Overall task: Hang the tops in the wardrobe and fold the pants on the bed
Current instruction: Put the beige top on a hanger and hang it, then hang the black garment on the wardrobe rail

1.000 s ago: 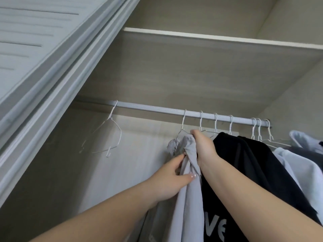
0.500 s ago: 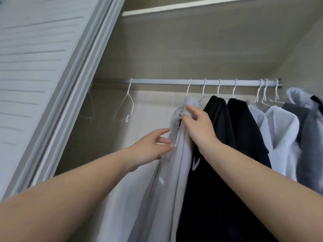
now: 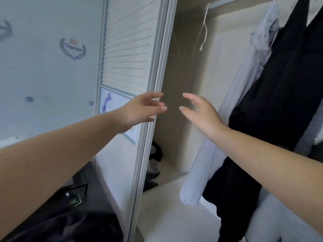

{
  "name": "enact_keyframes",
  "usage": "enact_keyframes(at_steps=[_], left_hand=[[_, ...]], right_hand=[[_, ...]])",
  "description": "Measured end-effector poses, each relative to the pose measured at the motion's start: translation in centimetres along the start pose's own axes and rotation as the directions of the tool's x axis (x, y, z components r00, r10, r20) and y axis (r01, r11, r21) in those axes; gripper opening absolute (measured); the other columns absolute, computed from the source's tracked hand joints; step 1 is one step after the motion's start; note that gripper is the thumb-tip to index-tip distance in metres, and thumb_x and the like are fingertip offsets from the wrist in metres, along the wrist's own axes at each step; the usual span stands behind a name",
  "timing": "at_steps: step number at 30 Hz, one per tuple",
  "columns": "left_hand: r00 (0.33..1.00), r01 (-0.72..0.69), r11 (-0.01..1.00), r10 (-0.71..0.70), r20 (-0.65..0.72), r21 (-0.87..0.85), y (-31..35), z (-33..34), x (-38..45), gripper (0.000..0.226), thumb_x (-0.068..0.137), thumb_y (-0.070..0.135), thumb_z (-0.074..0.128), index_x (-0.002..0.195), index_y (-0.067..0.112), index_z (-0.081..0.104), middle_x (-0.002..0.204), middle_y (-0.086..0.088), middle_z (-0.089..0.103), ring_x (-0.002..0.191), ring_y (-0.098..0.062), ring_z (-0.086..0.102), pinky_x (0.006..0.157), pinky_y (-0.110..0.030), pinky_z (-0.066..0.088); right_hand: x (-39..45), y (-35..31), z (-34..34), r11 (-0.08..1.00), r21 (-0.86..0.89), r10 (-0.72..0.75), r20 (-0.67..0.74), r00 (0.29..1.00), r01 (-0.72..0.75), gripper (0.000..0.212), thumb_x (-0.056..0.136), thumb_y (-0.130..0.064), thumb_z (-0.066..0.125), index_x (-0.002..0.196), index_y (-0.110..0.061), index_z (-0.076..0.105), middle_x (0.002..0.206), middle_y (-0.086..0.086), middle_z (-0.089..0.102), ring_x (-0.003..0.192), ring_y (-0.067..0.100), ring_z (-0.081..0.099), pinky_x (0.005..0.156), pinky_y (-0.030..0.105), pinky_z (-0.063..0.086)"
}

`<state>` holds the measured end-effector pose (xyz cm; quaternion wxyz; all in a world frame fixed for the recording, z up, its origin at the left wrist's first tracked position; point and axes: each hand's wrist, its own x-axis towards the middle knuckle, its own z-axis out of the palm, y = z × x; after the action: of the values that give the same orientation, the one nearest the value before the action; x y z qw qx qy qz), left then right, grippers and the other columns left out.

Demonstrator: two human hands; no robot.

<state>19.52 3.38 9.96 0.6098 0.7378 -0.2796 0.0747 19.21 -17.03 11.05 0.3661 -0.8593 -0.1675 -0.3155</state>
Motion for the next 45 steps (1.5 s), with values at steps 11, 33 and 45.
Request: enact_keyframes(at_steps=[11, 33, 45], left_hand=[[0.875, 0.237, 0.954, -0.293, -0.386, -0.185, -8.5, -4.9, -29.5, 0.036, 0.089, 0.013, 0.063, 0.119, 0.032, 0.056, 0.119, 0.005, 0.066, 0.108, -0.007, 0.063, 0.089, -0.025, 0.052], [-0.123, 0.566, 0.682, -0.486, -0.865, -0.464, 7.9, 0.0, -97.0, 0.028, 0.087, 0.009, 0.066, 0.109, 0.025, 0.062, 0.113, -0.001, 0.067, 0.097, -0.005, 0.066, 0.084, -0.019, 0.052], [-0.624, 0.353, 0.709, -0.307, -0.718, -0.61, 12.2, 6.7, -109.7, 0.028, 0.088, 0.013, 0.065, 0.115, 0.02, 0.06, 0.112, 0.007, 0.067, 0.094, 0.004, 0.064, 0.075, -0.017, 0.053]], right_hand=[[-21.2, -9.7, 14.7, 0.863, 0.481, -0.148, 0.531, 0.834, -0.153, 0.045, 0.088, -0.02, 0.065, 0.112, -0.054, 0.048, 0.124, -0.03, 0.052, 0.122, -0.009, 0.046, 0.107, 0.029, 0.037], [-67.0, -43.4, 25.3, 0.744, 0.411, -0.52, 0.851, -0.072, -0.527, 0.04, 0.086, -0.008, 0.065, 0.111, -0.037, 0.054, 0.122, -0.013, 0.058, 0.114, 0.0, 0.055, 0.107, 0.034, 0.04], [-78.3, -57.7, 29.4, 0.778, 0.535, -0.623, 0.583, -0.522, -0.33, 0.041, 0.082, -0.039, 0.065, 0.118, -0.044, 0.048, 0.129, -0.016, 0.054, 0.119, -0.002, 0.051, 0.101, 0.027, 0.043]])
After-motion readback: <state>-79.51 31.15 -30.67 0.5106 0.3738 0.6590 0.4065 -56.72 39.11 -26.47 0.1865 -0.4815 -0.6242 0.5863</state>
